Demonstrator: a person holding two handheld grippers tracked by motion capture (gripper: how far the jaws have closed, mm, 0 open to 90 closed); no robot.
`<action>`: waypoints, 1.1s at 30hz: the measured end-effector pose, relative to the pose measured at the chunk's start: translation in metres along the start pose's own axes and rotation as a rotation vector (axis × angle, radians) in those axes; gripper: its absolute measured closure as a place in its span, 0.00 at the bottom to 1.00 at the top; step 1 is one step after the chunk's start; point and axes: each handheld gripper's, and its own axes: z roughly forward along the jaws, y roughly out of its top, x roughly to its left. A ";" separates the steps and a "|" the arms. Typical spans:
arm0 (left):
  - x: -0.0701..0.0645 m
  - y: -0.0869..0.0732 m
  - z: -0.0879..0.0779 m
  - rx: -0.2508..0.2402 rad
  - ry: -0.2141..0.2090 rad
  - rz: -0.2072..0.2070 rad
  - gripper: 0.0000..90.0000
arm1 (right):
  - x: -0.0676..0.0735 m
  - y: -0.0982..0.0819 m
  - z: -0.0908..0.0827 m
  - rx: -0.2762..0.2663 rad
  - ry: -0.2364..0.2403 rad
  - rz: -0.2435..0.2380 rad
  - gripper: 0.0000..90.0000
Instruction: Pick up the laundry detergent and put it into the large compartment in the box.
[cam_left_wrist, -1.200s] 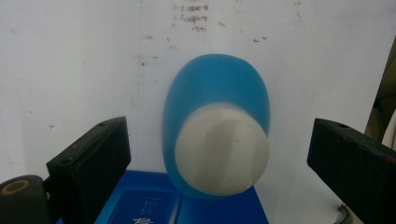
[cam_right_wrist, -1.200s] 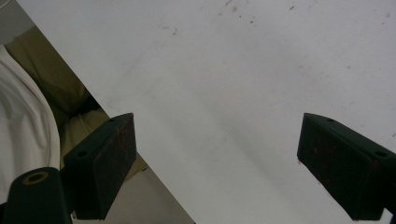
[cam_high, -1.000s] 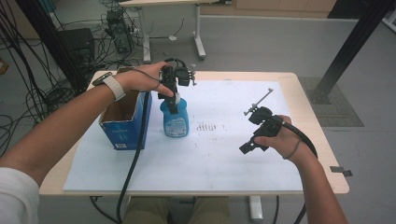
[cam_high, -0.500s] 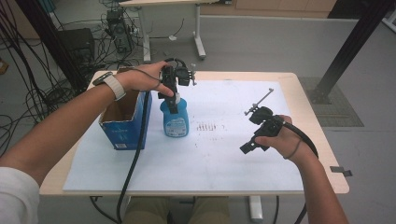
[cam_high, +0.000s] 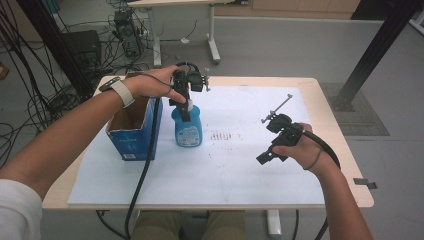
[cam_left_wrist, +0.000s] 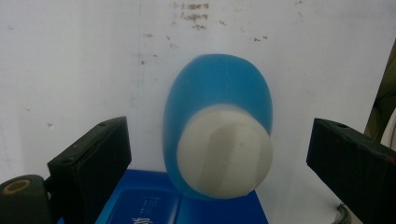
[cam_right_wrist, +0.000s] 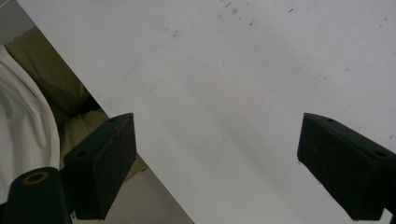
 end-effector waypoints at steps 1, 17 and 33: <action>0.000 0.000 0.000 0.000 0.000 0.000 0.08 | 0.000 0.000 0.000 0.000 0.000 0.000 0.13; 0.000 0.001 0.000 -0.003 -0.001 -0.001 0.08 | 0.001 -0.001 -0.002 -0.002 -0.003 0.000 0.13; 0.000 0.000 -0.001 -0.003 -0.001 -0.002 0.08 | 0.000 0.000 0.000 -0.002 0.001 0.001 0.13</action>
